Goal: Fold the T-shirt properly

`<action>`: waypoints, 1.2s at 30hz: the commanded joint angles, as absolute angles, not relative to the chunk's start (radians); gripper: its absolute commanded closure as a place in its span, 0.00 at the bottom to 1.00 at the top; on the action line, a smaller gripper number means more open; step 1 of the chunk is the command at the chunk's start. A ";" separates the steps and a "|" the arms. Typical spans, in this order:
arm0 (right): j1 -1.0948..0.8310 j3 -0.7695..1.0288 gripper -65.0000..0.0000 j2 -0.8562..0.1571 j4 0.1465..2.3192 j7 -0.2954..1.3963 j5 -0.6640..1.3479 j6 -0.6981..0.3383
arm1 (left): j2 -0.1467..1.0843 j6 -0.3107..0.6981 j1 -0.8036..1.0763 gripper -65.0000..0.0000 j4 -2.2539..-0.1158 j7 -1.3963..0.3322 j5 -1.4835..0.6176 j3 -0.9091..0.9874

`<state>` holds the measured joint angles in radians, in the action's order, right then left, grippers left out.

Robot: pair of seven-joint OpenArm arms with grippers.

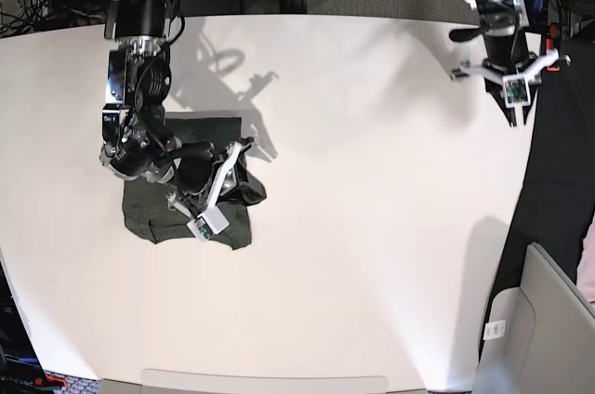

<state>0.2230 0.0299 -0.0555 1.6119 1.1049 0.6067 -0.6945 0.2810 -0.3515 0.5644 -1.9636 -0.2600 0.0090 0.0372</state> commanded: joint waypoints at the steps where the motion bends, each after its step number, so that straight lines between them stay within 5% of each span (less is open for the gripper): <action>1: 0.203 0.039 0.96 -0.091 1.655 1.096 0.631 -0.698 | 0.272 -0.366 0.595 0.89 -1.998 -0.232 0.018 0.054; 13: -0.203 0.174 0.96 -0.266 2.055 1.052 0.651 -0.698 | 0.189 -0.366 0.817 0.90 -2.074 -0.223 0.018 0.097; 27: -0.555 0.601 0.96 -0.384 2.055 1.056 0.857 -0.698 | 0.119 -0.366 1.041 0.90 -2.074 -0.220 0.012 0.107; 36: -0.842 0.786 0.96 -0.335 2.054 1.056 0.771 -0.698 | 0.119 -0.366 1.208 0.90 -2.068 -0.154 0.012 0.045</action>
